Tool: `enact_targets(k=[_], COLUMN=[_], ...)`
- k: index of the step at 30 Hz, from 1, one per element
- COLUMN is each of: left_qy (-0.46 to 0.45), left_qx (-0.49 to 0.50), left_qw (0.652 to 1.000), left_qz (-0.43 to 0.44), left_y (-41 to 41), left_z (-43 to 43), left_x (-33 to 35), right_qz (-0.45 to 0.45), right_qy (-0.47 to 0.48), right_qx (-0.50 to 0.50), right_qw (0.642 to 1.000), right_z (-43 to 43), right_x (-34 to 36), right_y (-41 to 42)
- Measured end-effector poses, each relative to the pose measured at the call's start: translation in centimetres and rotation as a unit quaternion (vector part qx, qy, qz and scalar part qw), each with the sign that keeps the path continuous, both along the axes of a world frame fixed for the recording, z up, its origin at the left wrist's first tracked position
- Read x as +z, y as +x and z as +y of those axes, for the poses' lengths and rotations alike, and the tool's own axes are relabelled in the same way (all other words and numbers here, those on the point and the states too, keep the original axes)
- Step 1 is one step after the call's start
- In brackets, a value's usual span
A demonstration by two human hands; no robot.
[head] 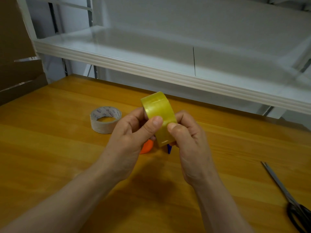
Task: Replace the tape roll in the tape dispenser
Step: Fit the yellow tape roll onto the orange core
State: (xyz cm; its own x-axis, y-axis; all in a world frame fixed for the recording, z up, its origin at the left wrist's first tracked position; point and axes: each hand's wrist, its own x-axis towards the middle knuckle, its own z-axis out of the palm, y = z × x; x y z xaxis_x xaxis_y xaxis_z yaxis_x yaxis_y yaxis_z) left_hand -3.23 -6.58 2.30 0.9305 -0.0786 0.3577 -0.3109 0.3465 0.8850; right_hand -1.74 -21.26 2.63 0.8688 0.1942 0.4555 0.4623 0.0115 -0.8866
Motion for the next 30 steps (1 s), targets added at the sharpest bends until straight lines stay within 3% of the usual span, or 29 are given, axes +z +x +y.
enact_targets(k=[8,12,15,17,20,24,30], left_qy=[0.121,0.254,0.306,0.282,0.116,-0.032,0.042], left_qx=[0.027,0.099,0.134,0.120,0.014,-0.016,-0.007], left_qw=[0.986,0.948,0.924,0.935,0.989,0.999,0.998], left_qz=[-0.108,-0.163,-0.187,-0.181,-0.090,0.018,-0.041], left_y=[-0.90,-0.89,-0.93,-0.93,-0.98,-0.34,-0.66], left_z=[-0.94,-1.05,-1.06,-1.09,-0.88,-0.39,-0.53], left_x=[0.31,-0.23,-0.23,-0.21,0.11,0.06,0.27], right_qz=[0.002,0.021,0.020,0.016,0.011,-0.002,-0.020], right_qy=[0.022,0.043,0.058,0.060,0.051,0.015,-0.004], right_qx=[-0.021,-0.027,-0.014,-0.011,0.000,0.003,-0.026], right_qw=[1.000,0.998,0.998,0.998,0.999,1.000,0.999], right_z=[-0.06,-0.08,-0.07,-0.20,-0.53,-0.25,-0.18], right_x=[0.47,0.74,0.80,0.85,0.72,0.50,0.70], right_y=[-0.31,-0.43,-0.48,-0.43,-0.25,-0.17,-0.42])
